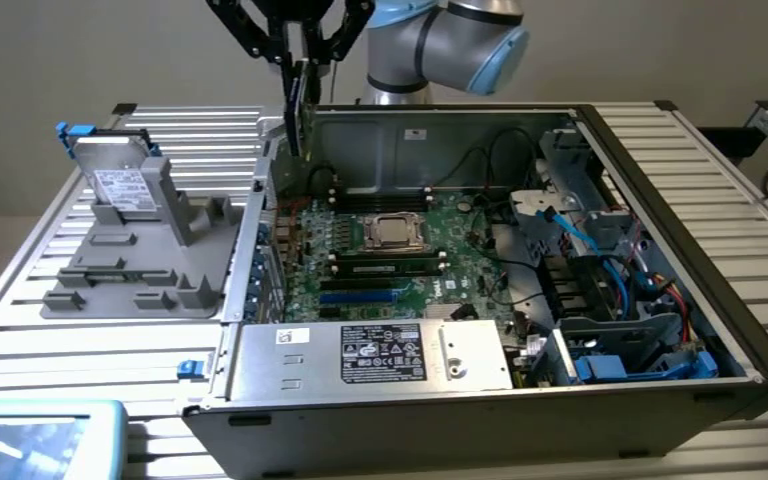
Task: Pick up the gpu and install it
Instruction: 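Pick up the gpu and move the gpu toward the slot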
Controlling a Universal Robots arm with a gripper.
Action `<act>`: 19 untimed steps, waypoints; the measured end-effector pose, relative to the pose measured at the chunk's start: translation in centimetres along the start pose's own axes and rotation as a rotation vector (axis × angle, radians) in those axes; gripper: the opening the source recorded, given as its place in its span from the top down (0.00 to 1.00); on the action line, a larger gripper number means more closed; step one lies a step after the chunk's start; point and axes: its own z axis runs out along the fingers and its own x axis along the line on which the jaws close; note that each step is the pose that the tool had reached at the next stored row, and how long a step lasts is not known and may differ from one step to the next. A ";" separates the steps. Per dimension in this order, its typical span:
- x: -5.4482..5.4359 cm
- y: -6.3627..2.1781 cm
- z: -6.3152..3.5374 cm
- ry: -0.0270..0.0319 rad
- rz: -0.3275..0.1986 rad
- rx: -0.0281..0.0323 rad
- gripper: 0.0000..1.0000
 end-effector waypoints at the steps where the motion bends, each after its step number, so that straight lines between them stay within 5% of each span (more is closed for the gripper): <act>1: -0.5 0.00 -0.01 0.0009 0.000 0.0000 0.72; 6: -2.7 0.07 0.13 0.0016 0.000 0.0001 0.72; 19: -8.1 -0.22 2.35 0.0024 0.000 0.0002 0.72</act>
